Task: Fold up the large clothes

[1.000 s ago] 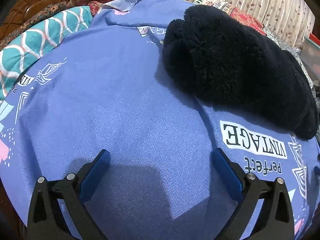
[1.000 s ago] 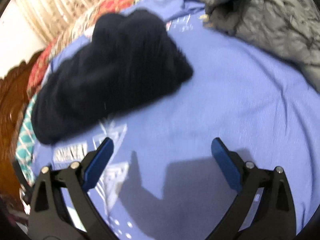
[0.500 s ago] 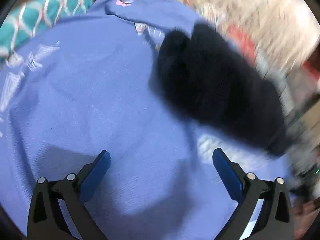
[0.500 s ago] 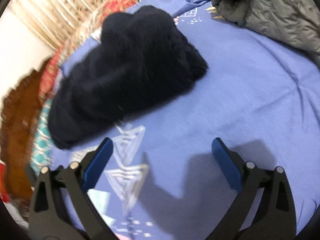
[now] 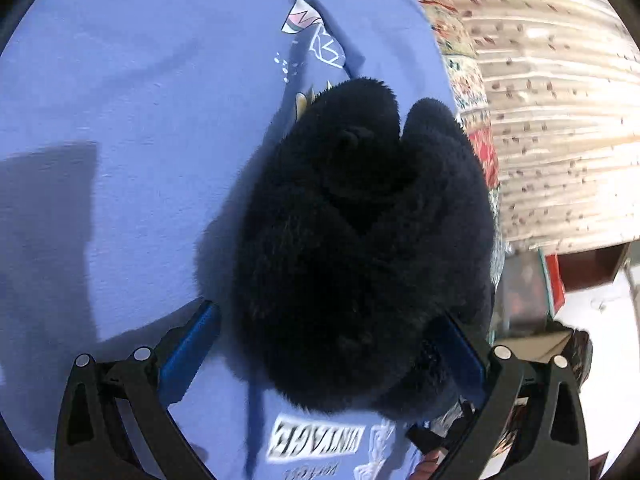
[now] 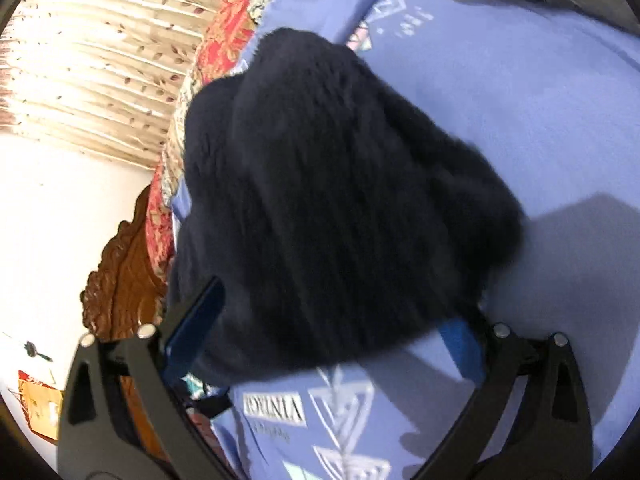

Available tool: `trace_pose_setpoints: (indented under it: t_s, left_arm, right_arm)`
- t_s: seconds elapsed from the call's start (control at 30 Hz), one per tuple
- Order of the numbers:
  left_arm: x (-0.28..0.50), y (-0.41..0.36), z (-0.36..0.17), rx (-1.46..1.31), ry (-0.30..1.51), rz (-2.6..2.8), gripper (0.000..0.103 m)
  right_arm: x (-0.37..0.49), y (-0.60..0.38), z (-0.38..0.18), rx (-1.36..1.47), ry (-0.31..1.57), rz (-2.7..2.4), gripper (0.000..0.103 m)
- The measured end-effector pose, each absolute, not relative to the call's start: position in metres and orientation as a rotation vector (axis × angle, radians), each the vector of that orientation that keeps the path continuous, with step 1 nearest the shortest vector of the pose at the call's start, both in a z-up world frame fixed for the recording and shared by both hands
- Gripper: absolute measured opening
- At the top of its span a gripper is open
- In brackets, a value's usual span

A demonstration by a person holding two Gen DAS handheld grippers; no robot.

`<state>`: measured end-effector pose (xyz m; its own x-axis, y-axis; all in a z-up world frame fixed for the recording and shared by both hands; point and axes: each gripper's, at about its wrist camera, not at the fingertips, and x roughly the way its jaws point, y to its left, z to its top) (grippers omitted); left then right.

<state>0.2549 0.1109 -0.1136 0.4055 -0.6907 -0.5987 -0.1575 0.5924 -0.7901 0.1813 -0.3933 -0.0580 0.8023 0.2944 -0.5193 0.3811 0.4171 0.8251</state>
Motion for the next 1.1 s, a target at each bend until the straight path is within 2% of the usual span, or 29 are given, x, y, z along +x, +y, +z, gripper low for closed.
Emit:
trace_pose_setpoints:
  t_s: [0.27, 0.3, 0.33, 0.4, 0.43, 0.5, 0.6, 0.8, 0.97, 1.0, 1.07, 1.1]
  left_arm:
    - [0.292, 0.085, -0.118, -0.83, 1.162, -0.387, 0.113]
    - [0.294, 0.085, -0.117, -0.831, 1.161, -0.378, 0.108]
    - [0.295, 0.085, -0.114, -0.82, 1.162, -0.369, 0.099]
    - [0.294, 0.088, -0.104, -0.802, 1.169, -0.365, 0.076]
    - [0.291, 0.093, -0.096, -0.81, 1.167, -0.367, 0.071]
    - [0.281, 0.106, -0.08, -0.84, 1.148, -0.395, 0.06]
    - [0.259, 0.126, -0.061, -0.938, 1.125, -0.499, 0.052]
    - [0.158, 0.149, -0.018, -0.818, 1.068, -0.596, 0.052]
    - [0.052, 0.158, -0.029, -0.689, 1.129, -0.585, 0.053]
    - [0.038, 0.165, -0.037, -0.67, 1.149, -0.569, 0.057]
    - [0.024, 0.166, -0.062, -0.62, 1.229, -0.494, 0.062]
    - [0.025, 0.166, -0.072, -0.61, 1.263, -0.46, 0.063]
  right_arm:
    - [0.249, -0.397, -0.06, 1.12, 0.742, -0.123, 0.098]
    - [0.253, -0.397, -0.056, 1.11, 0.748, -0.118, 0.091]
    - [0.256, -0.396, -0.052, 1.104, 0.757, -0.111, 0.066]
    - [0.252, -0.39, -0.036, 1.104, 0.739, -0.082, 0.044]
    - [0.247, -0.384, -0.022, 1.074, 0.716, -0.065, 0.038]
    - [0.234, -0.37, 0.007, 1.002, 0.684, -0.02, 0.034]
    - [0.198, -0.349, 0.04, 0.938, 0.662, 0.038, 0.031]
    - [0.081, -0.318, 0.067, 0.882, 0.643, 0.085, 0.03]
    - [-0.022, -0.294, 0.025, 0.86, 0.824, 0.013, 0.032]
    - [-0.036, -0.294, 0.014, 0.878, 0.859, -0.013, 0.037]
    - [-0.056, -0.298, -0.022, 0.893, 0.955, -0.151, 0.057]
    - [-0.062, -0.305, -0.033, 0.927, 0.966, -0.18, 0.074]
